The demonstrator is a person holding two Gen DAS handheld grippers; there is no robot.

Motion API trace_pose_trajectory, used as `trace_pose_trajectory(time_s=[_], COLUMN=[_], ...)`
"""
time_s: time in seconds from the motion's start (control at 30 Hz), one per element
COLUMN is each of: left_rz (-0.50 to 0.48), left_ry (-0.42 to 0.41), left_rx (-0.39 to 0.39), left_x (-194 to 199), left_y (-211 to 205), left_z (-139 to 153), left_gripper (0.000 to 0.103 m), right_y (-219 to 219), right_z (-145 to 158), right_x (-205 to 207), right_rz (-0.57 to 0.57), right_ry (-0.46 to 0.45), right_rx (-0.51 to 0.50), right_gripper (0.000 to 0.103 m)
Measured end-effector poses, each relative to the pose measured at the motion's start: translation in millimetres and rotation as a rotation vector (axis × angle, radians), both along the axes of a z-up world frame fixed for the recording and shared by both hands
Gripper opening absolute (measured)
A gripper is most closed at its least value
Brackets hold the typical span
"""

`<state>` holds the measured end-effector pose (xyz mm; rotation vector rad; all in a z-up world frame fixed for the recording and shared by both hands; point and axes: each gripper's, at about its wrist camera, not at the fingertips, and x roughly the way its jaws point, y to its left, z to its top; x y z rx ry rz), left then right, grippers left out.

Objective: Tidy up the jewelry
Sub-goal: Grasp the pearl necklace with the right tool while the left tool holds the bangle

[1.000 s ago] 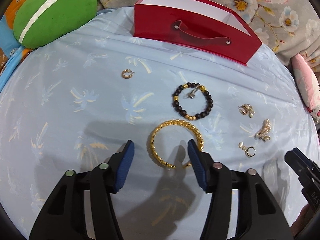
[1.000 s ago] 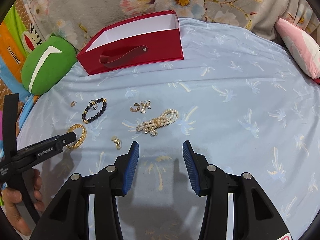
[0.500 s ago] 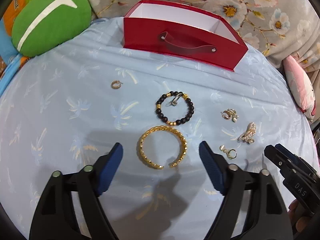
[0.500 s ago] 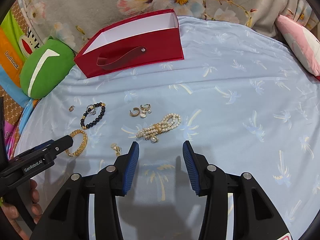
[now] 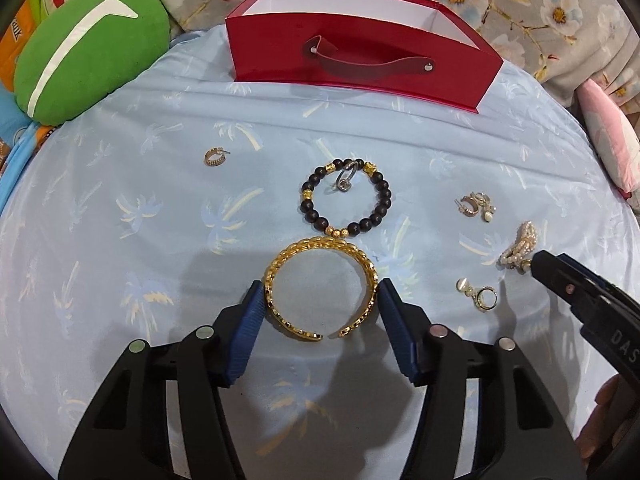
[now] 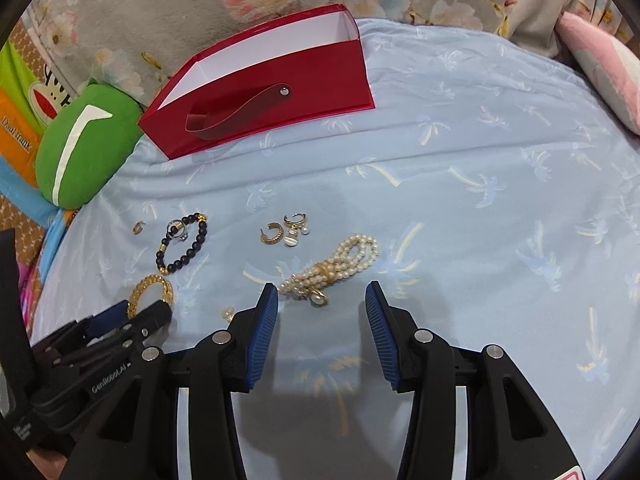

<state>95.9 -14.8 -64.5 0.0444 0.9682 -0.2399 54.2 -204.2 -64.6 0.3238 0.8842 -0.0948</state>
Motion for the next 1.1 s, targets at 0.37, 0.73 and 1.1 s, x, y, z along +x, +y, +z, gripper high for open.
trace_pose_trajectory(time_s=[0.37,0.73,1.1], left_rz=[-0.002,-0.008,-0.01], left_ry=[-0.001,0.004,-0.04], left_rx=[-0.012,-0.033,-0.069], left_x=[-0.5,-2.5,-17.7], left_y=[1.7,5.1,11.1], left_z=[0.3,0.9,29.2], left_gripper=[0.055,0.055,0.055], right_y=[9.0,-4.1,-2.3], right_z=[-11.9,-12.2,25.5], right_x=[19.3,4.9,-24.5], right_rz=[-0.106,-0.085,-0.041], right_ry=[0.027,0.019,-0.067], right_rx=[-0.031,-0.032,-0.056], right_gripper=[0.049,0.012,0.011])
